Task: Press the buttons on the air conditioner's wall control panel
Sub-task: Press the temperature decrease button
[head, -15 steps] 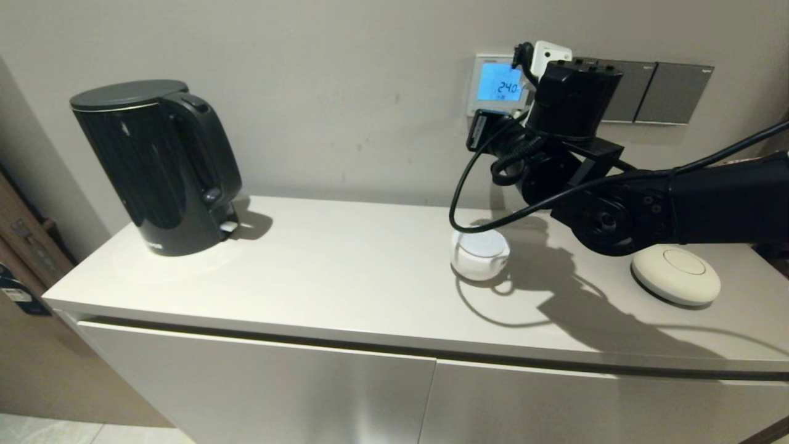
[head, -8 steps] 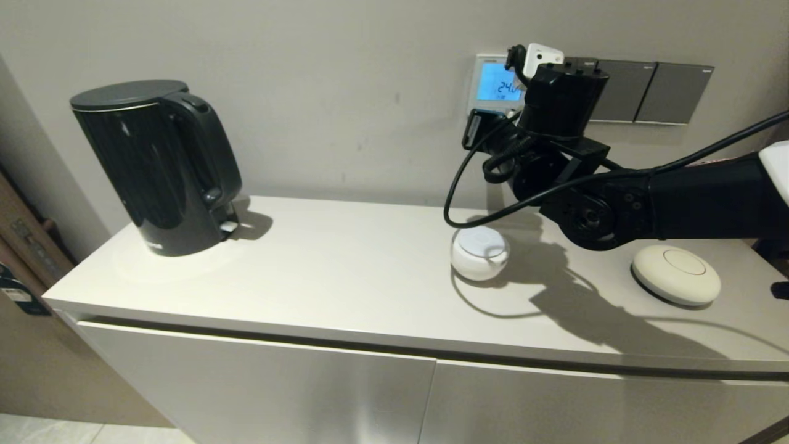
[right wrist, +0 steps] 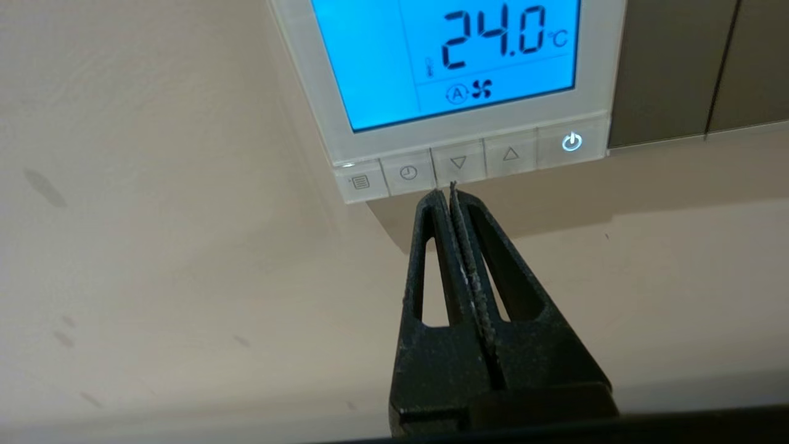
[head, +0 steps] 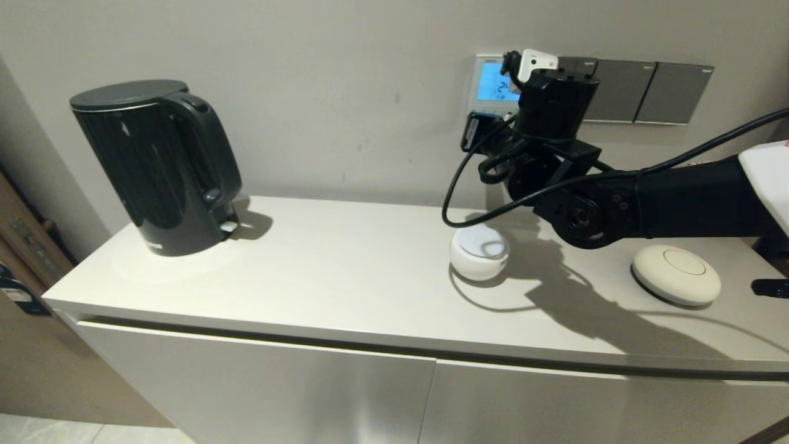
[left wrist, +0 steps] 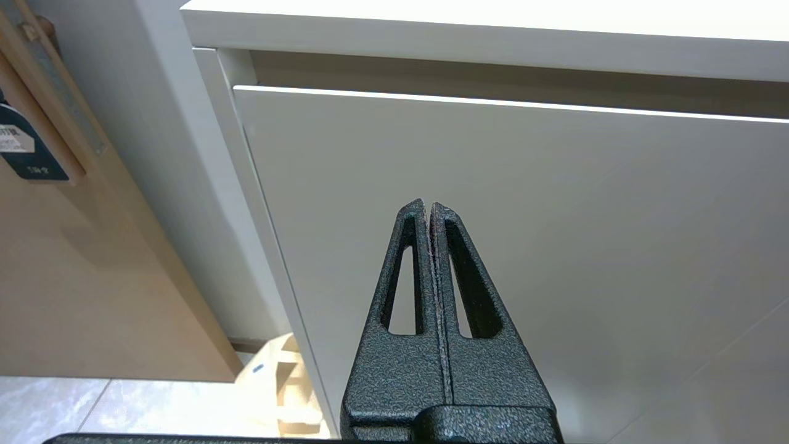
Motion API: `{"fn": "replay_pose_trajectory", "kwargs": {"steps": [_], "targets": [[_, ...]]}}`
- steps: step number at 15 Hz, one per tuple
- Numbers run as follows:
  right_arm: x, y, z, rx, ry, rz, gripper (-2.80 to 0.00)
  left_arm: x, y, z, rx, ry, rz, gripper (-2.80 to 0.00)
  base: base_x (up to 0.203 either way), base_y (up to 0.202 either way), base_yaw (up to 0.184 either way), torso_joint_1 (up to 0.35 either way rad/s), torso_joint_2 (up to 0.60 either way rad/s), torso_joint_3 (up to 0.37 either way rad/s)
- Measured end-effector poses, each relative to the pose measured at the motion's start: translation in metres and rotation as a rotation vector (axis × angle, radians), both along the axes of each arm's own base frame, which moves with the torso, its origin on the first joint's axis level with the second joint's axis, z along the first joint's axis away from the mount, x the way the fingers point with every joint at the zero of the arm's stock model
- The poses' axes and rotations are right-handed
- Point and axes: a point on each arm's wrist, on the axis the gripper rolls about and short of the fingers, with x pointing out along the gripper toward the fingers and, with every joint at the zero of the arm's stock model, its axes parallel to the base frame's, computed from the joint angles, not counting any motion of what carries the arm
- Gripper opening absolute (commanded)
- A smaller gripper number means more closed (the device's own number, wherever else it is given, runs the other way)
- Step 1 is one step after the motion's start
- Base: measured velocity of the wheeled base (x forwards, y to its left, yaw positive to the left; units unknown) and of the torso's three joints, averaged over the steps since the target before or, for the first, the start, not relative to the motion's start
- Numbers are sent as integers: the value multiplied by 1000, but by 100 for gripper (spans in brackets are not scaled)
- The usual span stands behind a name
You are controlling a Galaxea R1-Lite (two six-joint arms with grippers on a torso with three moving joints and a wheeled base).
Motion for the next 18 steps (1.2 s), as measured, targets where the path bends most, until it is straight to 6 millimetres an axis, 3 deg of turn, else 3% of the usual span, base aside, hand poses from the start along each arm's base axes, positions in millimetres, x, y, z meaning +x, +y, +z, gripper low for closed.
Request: {"fn": "replay_pose_trajectory", "kwargs": {"steps": [18], "targets": [[14, -10, -1, 4, -8, -35, -280, 0, 0, 0, 0, 0, 1, -280, 0, 0, 0, 0, 0, 0]]}}
